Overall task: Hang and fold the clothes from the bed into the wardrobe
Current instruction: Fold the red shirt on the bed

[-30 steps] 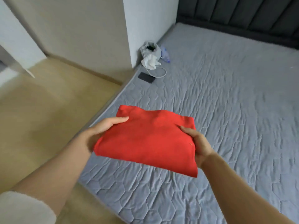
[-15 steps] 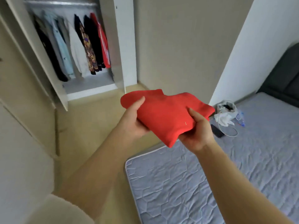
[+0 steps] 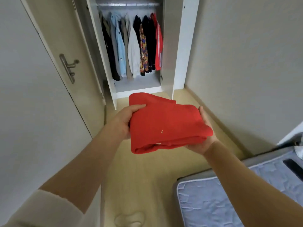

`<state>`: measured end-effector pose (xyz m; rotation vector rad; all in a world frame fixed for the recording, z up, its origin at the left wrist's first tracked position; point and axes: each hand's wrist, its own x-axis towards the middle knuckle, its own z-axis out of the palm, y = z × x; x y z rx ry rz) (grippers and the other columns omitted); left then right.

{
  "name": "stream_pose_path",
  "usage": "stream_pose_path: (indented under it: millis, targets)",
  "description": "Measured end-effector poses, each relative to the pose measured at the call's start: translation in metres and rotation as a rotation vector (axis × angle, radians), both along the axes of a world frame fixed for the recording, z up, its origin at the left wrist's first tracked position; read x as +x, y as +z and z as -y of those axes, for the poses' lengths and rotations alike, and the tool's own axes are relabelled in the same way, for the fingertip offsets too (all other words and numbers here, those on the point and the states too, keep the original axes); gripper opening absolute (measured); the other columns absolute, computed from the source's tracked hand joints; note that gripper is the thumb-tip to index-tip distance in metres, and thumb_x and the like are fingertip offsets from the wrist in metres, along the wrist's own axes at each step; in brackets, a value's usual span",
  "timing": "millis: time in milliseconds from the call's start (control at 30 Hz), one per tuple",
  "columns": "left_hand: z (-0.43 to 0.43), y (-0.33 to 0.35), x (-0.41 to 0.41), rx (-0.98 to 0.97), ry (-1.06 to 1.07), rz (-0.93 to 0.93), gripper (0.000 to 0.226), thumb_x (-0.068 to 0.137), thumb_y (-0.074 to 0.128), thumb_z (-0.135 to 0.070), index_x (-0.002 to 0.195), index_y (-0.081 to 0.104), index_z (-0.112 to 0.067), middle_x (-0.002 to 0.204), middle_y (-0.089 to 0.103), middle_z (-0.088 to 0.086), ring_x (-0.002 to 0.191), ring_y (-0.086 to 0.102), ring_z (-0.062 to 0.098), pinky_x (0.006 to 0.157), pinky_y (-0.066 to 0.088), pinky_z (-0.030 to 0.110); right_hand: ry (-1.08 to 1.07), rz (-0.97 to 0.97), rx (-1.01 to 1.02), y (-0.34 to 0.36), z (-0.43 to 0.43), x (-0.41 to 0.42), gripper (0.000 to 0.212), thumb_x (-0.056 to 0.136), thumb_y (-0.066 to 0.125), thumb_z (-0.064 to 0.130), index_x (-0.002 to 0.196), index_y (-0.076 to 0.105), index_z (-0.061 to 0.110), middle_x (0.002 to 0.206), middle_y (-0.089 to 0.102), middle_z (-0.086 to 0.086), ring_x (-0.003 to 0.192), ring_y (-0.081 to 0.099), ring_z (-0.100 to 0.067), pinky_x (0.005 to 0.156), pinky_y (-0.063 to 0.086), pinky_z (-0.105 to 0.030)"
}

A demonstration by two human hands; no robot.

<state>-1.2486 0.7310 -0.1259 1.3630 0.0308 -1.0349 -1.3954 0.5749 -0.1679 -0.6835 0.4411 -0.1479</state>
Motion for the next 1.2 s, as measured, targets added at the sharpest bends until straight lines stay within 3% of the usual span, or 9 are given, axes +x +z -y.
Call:
stream_pose_path:
  millis: [100,200,267,433,567,700,833,1033,1200]
  targets:
    - [0.001,-0.005,0.036,0.040,0.004,0.022,0.033,0.076,0.070,-0.027,0.106,0.063,-0.012,0.073,0.073,0.008,0.057,0.069,0.022,0.047,0.053,0.031,0.057,-0.112,-0.047,0.009,0.004,0.043,0.052,0.065,0.060,0.060,0.090,0.071,0.016,0.091,0.067,-0.005,0.091,0.064,-0.026,0.087,0.053,-0.041]
    - [0.015,-0.008,0.073,0.039,0.108,0.166,0.064,0.077,0.071,-0.023,0.134,0.043,-0.020,0.113,0.065,0.013,0.080,0.067,0.026,0.054,0.054,0.034,0.112,-0.121,-0.175,0.021,0.022,0.081,0.034,0.060,0.064,0.046,0.068,0.076,0.015,0.071,0.071,-0.003,0.061,0.068,-0.021,0.058,0.057,-0.030]
    - [0.026,-0.007,0.096,0.032,0.177,0.274,0.078,0.077,0.071,-0.020,0.142,0.029,-0.029,0.128,0.055,0.011,0.086,0.064,0.027,0.054,0.053,0.033,0.174,-0.123,-0.239,0.028,0.037,0.106,0.027,0.056,0.067,0.039,0.066,0.076,0.016,0.070,0.071,-0.004,0.058,0.068,-0.021,0.056,0.056,-0.032]
    - [0.067,0.008,0.159,-0.014,0.228,0.365,0.092,0.080,0.071,-0.020,0.147,0.009,-0.034,0.131,0.047,0.006,0.083,0.061,0.023,0.046,0.051,0.029,0.289,-0.231,-0.368,0.037,0.085,0.180,0.026,0.066,0.063,0.020,0.088,0.073,0.010,0.080,0.072,-0.012,0.068,0.069,-0.028,0.071,0.057,-0.042]
    - [0.122,0.037,0.225,-0.054,0.204,0.387,0.075,0.080,0.070,-0.022,0.143,0.029,-0.023,0.125,0.057,0.007,0.087,0.064,0.024,0.058,0.053,0.033,0.206,-0.191,-0.400,0.056,0.140,0.248,0.016,0.081,0.059,0.011,0.096,0.063,0.012,0.075,0.073,-0.012,0.063,0.070,-0.027,0.063,0.058,-0.045]
    - [0.183,0.072,0.283,-0.042,0.122,0.417,0.073,0.078,0.072,-0.026,0.139,0.032,-0.030,0.103,0.061,0.004,0.080,0.065,0.022,0.047,0.053,0.028,0.183,-0.170,-0.388,0.079,0.206,0.315,0.033,0.081,0.060,0.018,0.114,0.059,0.014,0.104,0.068,-0.016,0.094,0.065,-0.033,0.088,0.050,-0.051]
    - [0.233,0.091,0.338,-0.032,0.126,0.452,0.087,0.080,0.069,-0.027,0.147,0.014,-0.031,0.093,0.053,-0.003,0.078,0.061,0.019,0.040,0.049,0.022,0.181,-0.105,-0.388,0.101,0.258,0.371,0.017,0.083,0.058,0.023,0.099,0.061,0.021,0.074,0.071,-0.011,0.060,0.068,-0.029,0.052,0.056,-0.040]
    - [0.290,0.100,0.415,-0.065,0.115,0.453,0.082,0.082,0.068,-0.023,0.147,0.018,-0.029,0.094,0.051,-0.004,0.079,0.060,0.019,0.050,0.049,0.026,0.188,-0.043,-0.378,0.109,0.314,0.445,0.022,0.083,0.057,0.022,0.105,0.059,0.020,0.082,0.070,-0.012,0.066,0.067,-0.031,0.054,0.056,-0.039]
    - [0.340,0.104,0.493,-0.143,0.115,0.444,0.032,0.084,0.065,-0.018,0.110,0.048,-0.026,0.087,0.060,0.001,0.063,0.066,0.015,0.042,0.050,0.022,0.174,-0.006,-0.422,0.118,0.363,0.522,0.021,0.082,0.056,0.020,0.103,0.060,0.020,0.082,0.069,-0.011,0.067,0.066,-0.030,0.056,0.057,-0.039]
